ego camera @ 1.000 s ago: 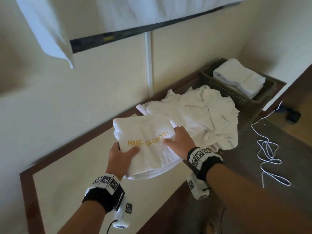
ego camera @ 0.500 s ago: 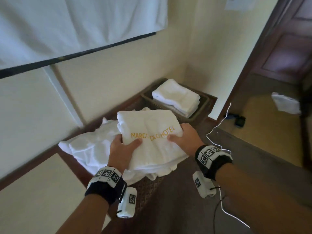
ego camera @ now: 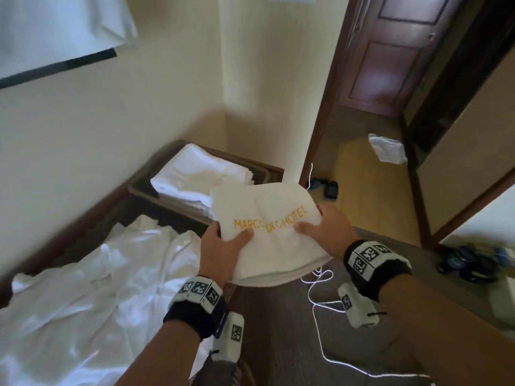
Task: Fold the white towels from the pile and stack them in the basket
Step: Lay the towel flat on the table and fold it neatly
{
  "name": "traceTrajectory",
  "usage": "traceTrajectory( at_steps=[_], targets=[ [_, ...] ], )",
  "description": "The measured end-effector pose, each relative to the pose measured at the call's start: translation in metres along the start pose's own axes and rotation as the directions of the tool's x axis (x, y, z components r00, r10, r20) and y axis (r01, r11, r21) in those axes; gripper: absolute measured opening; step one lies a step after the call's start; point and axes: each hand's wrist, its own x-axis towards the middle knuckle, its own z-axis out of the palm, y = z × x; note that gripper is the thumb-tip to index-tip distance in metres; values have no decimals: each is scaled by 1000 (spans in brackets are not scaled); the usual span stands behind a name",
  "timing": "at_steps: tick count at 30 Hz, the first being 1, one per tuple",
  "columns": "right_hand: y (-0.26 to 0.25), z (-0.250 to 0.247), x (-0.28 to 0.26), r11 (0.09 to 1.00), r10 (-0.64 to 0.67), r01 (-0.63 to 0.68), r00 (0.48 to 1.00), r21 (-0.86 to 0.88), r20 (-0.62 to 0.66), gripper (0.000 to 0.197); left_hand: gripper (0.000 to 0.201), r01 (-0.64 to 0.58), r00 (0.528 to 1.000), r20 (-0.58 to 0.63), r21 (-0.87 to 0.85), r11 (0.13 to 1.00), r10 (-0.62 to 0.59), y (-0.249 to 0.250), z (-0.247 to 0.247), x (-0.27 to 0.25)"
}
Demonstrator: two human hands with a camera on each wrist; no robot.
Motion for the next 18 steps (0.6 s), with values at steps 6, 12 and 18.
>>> traceTrajectory(
  at_steps=[6, 12, 18],
  targets=[
    [-9, -18, 109, 996, -43, 45, 999, -82, 23, 44, 28, 8, 993, -117, 8, 1000, -7, 12, 52, 80],
    [-53, -9, 203, 978, -165, 177, 980, -109, 115, 39, 28, 28, 971, -239, -9, 1000, -30, 22, 55, 147],
    [-98, 34, 320, 922, -320, 367, 902, -125, 288, 48, 39, 43, 939, -338, -58, 997, -60, 25, 38, 216]
  ],
)
